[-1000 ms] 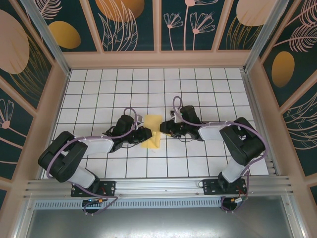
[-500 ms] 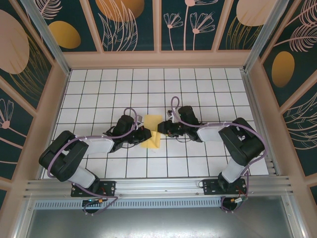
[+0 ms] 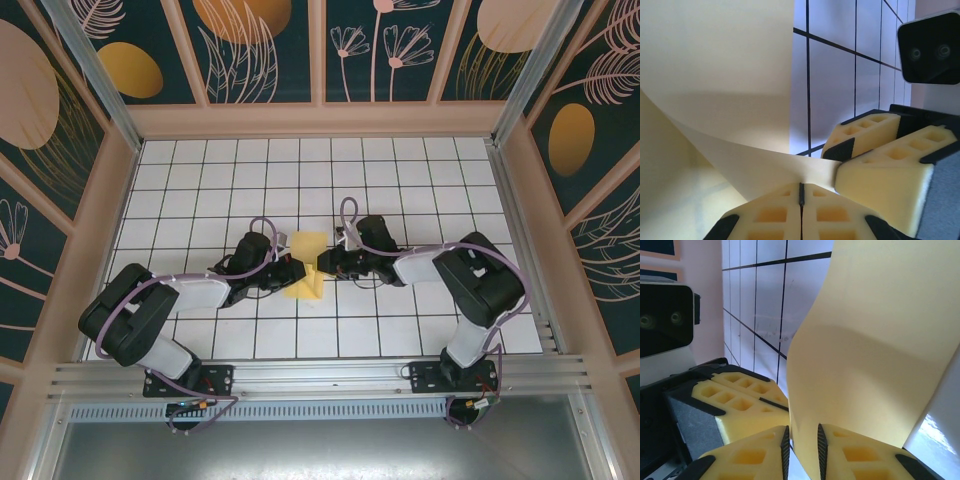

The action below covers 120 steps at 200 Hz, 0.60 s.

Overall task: Fold a paper plane with a square sheet of paper (pick it up from the middle)
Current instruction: Fold the triangle a second time at the center of the table.

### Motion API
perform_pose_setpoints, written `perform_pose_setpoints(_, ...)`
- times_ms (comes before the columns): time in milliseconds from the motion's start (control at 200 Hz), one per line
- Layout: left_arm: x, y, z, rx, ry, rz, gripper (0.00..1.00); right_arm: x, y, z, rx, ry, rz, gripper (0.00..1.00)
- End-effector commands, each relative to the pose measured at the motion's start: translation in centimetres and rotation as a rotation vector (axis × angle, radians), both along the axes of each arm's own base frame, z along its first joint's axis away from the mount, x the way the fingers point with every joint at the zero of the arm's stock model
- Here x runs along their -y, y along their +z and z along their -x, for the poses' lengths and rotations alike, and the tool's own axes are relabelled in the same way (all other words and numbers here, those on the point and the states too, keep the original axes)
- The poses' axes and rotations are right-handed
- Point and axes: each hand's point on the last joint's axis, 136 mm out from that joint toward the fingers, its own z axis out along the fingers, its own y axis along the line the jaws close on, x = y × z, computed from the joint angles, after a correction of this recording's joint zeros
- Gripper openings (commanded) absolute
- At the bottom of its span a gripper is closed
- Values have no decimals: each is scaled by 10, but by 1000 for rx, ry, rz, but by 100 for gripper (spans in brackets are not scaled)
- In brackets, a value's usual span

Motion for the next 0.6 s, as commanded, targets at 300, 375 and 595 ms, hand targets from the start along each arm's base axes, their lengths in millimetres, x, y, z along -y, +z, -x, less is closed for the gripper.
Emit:
perform_pose_setpoints(300, 0, 1, -5, 10, 23, 24, 8, -3, 4, -14, 70, -1, -16, 8)
perform_pose_setpoints(375, 0, 3, -4, 12, 20, 27, 8, 1, 4, -17, 83, -11, -9, 5)
perform_pose_setpoints(595, 5, 13, -8, 31, 15, 52, 9, 11, -2, -24, 104, -22, 39, 2)
